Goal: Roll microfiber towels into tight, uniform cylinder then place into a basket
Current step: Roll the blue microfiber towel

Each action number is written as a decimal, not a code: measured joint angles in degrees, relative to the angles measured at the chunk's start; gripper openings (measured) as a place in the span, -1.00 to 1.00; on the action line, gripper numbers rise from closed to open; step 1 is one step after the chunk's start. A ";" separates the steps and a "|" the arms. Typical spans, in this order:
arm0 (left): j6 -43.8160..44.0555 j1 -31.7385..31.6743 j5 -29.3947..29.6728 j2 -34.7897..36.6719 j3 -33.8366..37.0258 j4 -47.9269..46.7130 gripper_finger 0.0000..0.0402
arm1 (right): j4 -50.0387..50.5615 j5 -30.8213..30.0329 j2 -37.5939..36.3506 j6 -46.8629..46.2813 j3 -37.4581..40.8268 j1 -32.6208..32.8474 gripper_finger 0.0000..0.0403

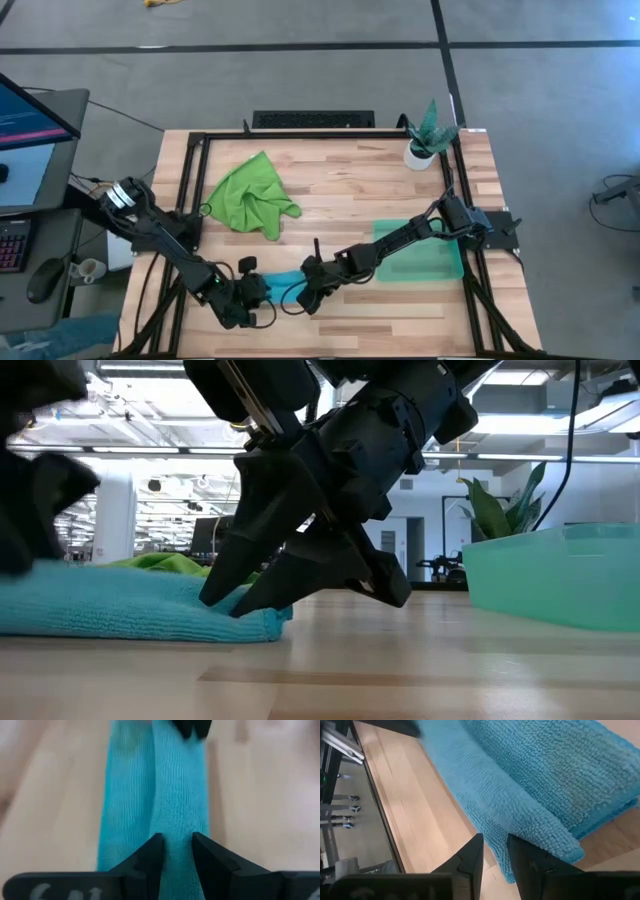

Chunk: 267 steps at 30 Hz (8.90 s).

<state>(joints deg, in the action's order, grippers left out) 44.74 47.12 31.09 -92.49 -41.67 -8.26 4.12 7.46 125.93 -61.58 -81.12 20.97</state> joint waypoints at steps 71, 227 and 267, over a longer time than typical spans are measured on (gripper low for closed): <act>4.19 -2.13 -2.58 -10.14 -0.20 10.41 -0.51 | 2.05 -19.68 -7.19 65.07 0.07 9.86 -0.13; 11.56 -10.19 -45.66 -5.98 -9.20 -17.55 -0.91 | 6.86 31.25 7.91 8.39 -9.75 -10.36 -0.94; 4.28 -4.25 -28.17 11.40 -8.74 -25.54 -0.40 | 7.20 20.23 8.11 -0.07 -9.64 -9.33 -0.94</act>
<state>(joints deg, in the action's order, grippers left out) 49.02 42.87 2.92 -81.09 -50.41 -33.80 11.32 27.70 134.03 -61.65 -90.76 11.64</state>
